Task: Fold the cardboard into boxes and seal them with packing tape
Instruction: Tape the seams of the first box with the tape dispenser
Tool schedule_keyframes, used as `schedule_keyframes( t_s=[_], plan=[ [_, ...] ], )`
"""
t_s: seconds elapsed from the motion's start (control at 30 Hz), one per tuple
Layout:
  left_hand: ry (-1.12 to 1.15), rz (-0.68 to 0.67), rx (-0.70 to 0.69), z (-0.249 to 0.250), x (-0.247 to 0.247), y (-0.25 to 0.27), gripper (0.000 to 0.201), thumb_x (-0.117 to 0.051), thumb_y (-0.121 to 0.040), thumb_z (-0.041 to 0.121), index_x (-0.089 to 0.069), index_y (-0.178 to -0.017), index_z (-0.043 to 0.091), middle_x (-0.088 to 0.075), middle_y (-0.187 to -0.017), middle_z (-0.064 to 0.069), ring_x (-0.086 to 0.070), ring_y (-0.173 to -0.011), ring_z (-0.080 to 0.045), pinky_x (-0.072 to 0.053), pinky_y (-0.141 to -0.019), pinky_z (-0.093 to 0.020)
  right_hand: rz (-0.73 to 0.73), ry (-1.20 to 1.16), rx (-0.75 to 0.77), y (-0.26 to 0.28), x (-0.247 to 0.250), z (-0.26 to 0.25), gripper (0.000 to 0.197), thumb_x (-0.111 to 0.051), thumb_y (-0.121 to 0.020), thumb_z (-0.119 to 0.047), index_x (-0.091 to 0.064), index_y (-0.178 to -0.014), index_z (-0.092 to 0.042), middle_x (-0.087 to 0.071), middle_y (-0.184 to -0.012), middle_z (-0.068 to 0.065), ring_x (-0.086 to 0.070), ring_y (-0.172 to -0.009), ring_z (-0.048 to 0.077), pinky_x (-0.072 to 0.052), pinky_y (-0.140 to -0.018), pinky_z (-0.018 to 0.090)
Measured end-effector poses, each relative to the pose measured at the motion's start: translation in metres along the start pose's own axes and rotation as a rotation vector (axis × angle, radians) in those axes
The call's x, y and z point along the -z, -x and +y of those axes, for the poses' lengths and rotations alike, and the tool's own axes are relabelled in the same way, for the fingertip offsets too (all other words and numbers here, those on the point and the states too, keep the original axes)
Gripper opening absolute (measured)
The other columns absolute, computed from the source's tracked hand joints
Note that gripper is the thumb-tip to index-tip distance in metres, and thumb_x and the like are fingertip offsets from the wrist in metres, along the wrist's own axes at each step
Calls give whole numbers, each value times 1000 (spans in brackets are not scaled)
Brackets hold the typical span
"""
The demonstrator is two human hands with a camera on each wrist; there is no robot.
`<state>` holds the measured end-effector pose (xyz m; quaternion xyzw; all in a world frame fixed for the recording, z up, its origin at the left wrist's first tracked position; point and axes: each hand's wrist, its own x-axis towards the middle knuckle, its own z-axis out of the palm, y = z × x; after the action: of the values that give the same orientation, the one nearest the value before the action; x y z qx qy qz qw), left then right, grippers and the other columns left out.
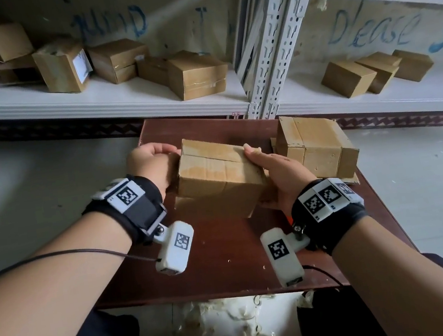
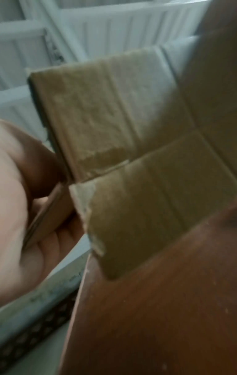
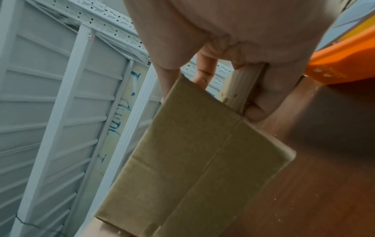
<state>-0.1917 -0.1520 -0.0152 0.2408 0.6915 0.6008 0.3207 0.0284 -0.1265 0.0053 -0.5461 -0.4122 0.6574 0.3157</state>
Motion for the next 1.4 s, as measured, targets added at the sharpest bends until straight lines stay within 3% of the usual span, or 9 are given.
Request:
schedule_keyframes(
  t_s=[0.13,0.37,0.53,0.63,0.73,0.83,0.93,1.1,1.4],
  plan=[
    [7,-9,37,-8,-3,7,22,-75,-84,1,-68,-74,19,-70,-71,-4,-67,-65,-25,-55,-59,-32,80,123,31,-5,0,1,58,-83,-76,-63,-70,-97,-11,-67,-97,11,-68,-86,27,-61,-82,64],
    [333,18,234,-7,5,0,18,-62,-90,-7,-65,-79,7,-59,-39,0,-51,-29,-14,-40,-36,-15,-143,141,-10,6,2,-1,52,-80,-88,-41,-55,-119,-8,-67,-115,13,-72,-107,33,-60,-77,66],
    [173,-88,385,-4,7,7,19,-56,-102,11,-66,-109,-4,-53,-35,4,-51,-36,-12,-40,-40,-22,-192,103,25,5,12,-2,37,-83,-86,-29,-50,-99,-20,-68,-91,6,-73,-78,24,-61,-58,47],
    [119,-163,480,2,0,16,58,-70,-91,55,-69,-126,9,-73,-82,-4,-67,-70,-19,-53,-67,-30,-163,85,94,3,13,0,33,-82,-88,-28,-50,-94,-21,-64,-86,3,-69,-73,22,-59,-54,40],
    [231,-283,384,12,-8,22,35,-56,-91,71,-64,-90,38,-71,-111,4,-65,-112,-22,-42,-111,-48,-112,80,164,1,12,1,34,-84,-87,-28,-52,-96,-22,-62,-83,1,-66,-67,21,-58,-57,40],
    [269,-362,314,27,-9,26,29,-55,-94,64,-57,-83,38,-64,-80,13,-63,-81,-9,-47,-104,-38,-77,76,215,-2,14,-3,31,-85,-86,-29,-55,-94,-23,-61,-84,0,-65,-62,16,-57,-55,37],
    [200,-492,349,31,5,15,63,-71,-65,85,-69,-100,33,-62,-68,2,-63,-55,-15,-56,-70,-32,-74,89,241,-5,17,-5,29,-85,-85,-32,-58,-91,-24,-60,-86,0,-64,-66,15,-56,-56,36],
    [-15,-558,97,25,7,2,105,-80,-39,90,-71,-124,30,-74,-123,2,-65,-121,-20,-45,-112,-46,-43,120,250,-10,21,-3,28,-89,-81,-35,-65,-90,-25,-60,-93,3,-64,-72,18,-58,-59,37],
    [-130,-569,-102,0,1,-2,78,-95,-51,45,-70,-122,24,-76,-115,-7,-69,-115,-15,-43,-114,-32,112,282,243,-18,17,7,35,-89,-80,-38,-68,-103,-22,-68,-105,3,-70,-87,26,-65,-70,53]
  ],
)
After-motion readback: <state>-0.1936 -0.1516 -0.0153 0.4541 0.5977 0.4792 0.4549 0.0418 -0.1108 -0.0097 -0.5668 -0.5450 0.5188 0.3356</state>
